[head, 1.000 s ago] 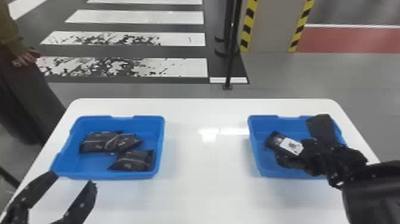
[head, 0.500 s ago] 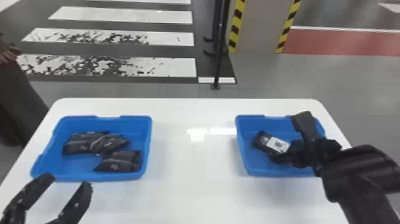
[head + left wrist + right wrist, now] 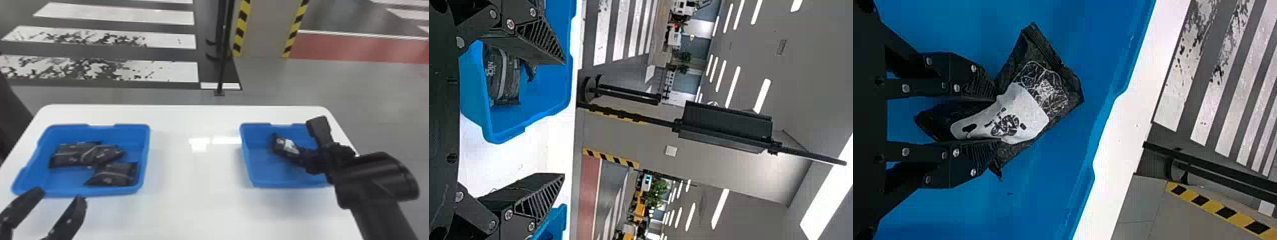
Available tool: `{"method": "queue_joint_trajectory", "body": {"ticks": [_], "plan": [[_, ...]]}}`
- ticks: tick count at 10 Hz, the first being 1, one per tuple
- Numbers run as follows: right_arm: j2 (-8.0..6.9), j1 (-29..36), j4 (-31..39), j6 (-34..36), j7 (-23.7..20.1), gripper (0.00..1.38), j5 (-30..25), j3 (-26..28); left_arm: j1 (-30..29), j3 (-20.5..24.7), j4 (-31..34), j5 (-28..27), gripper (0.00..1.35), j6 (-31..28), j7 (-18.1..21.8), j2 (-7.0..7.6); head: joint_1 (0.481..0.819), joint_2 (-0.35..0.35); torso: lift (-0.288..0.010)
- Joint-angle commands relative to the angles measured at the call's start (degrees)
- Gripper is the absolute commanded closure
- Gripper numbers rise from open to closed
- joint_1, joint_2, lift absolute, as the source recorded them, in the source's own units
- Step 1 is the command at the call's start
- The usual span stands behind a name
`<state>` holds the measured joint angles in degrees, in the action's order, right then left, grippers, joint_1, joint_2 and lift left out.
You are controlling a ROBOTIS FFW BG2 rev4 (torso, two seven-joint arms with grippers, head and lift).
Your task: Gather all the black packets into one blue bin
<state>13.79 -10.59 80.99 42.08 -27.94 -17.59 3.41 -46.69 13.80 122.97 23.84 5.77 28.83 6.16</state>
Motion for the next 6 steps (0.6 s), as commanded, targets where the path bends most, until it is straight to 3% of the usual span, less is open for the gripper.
{"method": "queue_joint_trajectory", "body": {"ticks": [1,3,6], "plan": [[-0.08,0.46,0.07,-1.16,-0.01,1.28,0.11,0.82,0.43,-0.44,-0.13,0.27,0.25,-0.42,0.09,0.25,0.695,-0.131,-0.11],[-0.6,4.82,7.81,-2.14,-0.09,1.28,0.11,2.42,1.27,-1.35,-0.13,1.41,0.24,-1.12,0.53,1.05,0.695,-0.138,-0.11],[-1.39,15.93,32.0,1.23,-0.18,1.28,-1.72,2.31,3.38,-3.52,-0.13,4.5,0.24,-3.37,1.49,2.89,0.695,-0.146,-0.11]]}}
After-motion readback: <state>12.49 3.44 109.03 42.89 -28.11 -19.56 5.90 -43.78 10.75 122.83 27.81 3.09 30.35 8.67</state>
